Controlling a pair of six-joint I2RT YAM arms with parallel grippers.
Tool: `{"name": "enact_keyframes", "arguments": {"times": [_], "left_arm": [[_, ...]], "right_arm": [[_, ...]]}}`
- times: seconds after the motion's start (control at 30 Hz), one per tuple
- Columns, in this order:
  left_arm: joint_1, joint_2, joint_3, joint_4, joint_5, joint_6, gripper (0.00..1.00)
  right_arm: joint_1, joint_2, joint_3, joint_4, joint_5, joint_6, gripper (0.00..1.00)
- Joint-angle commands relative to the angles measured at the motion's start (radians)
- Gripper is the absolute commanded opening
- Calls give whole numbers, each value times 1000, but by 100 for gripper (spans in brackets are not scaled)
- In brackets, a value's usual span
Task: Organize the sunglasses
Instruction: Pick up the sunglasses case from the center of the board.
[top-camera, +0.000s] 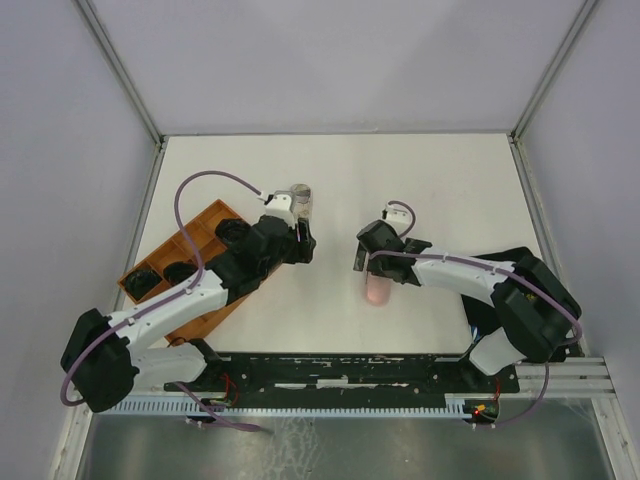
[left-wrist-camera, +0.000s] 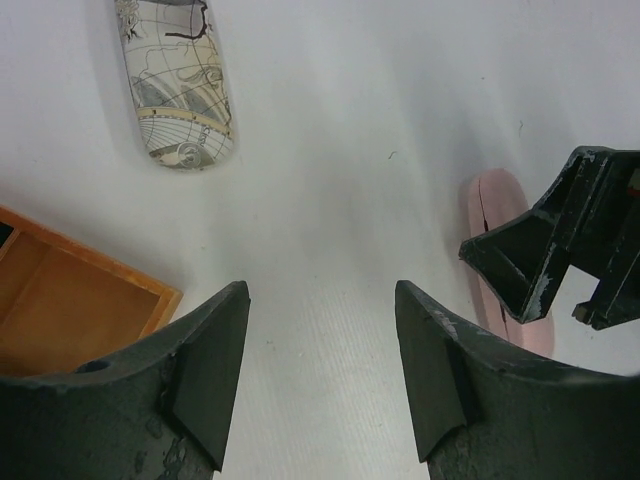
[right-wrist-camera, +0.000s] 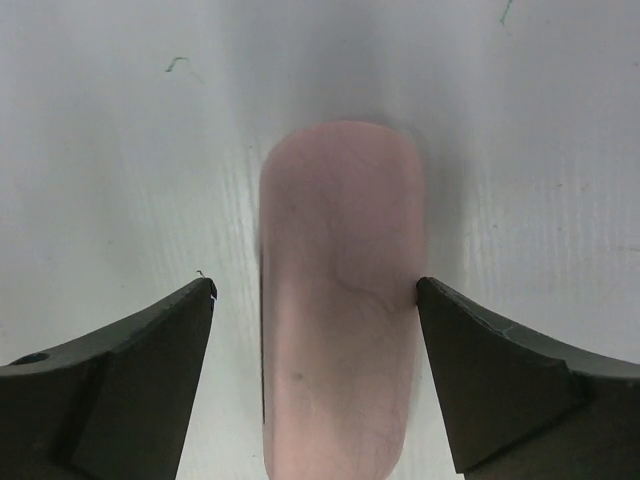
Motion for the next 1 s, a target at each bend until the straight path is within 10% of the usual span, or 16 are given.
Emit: {"name": "enact_keyframes", "arguments": {"times": [0.0, 0.97], "left_arm": [[-1, -35, -21, 19, -43, 9, 68], [0, -69, -85, 46, -41, -16, 68]], "right_arm": [[7, 54, 20, -41, 0, 74, 89], [25, -18, -49, -61, -103, -111, 73]]}}
